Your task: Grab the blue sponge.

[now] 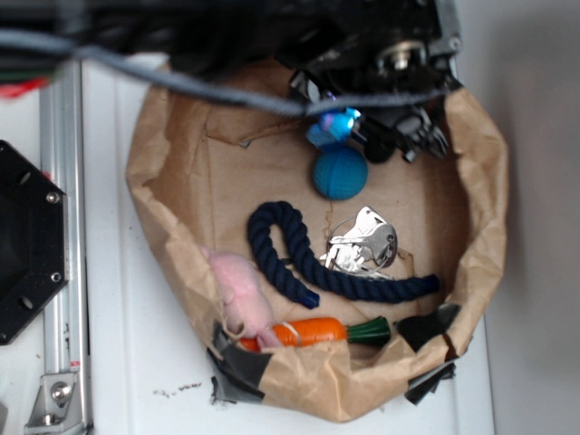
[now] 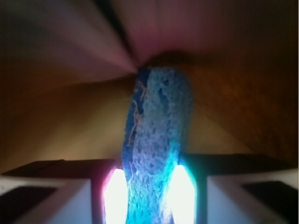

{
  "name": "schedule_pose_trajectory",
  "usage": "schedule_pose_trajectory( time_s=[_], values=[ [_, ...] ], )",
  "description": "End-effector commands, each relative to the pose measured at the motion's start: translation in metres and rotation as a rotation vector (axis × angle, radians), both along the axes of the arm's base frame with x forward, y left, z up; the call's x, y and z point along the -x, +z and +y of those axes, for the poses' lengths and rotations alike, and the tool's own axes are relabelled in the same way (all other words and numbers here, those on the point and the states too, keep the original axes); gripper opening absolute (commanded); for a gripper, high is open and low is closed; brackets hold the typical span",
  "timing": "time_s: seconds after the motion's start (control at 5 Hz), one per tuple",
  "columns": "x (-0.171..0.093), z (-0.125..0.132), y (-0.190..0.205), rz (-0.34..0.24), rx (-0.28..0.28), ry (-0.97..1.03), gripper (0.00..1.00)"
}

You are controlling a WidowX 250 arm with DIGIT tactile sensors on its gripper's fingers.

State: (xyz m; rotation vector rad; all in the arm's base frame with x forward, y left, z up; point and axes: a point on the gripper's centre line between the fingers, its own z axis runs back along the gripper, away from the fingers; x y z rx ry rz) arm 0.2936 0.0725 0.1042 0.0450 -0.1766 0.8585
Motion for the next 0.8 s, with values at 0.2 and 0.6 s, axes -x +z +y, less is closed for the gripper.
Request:
schedule_pose_trajectory(
  time_s=[0.2, 0.6],
  values=[
    [0.010, -0.025, 0.125, -0.008, -0.046, -0.360, 0.00],
    [0.029, -0.031, 0.119, 0.024, 0.009, -0.456, 0.00]
  ],
)
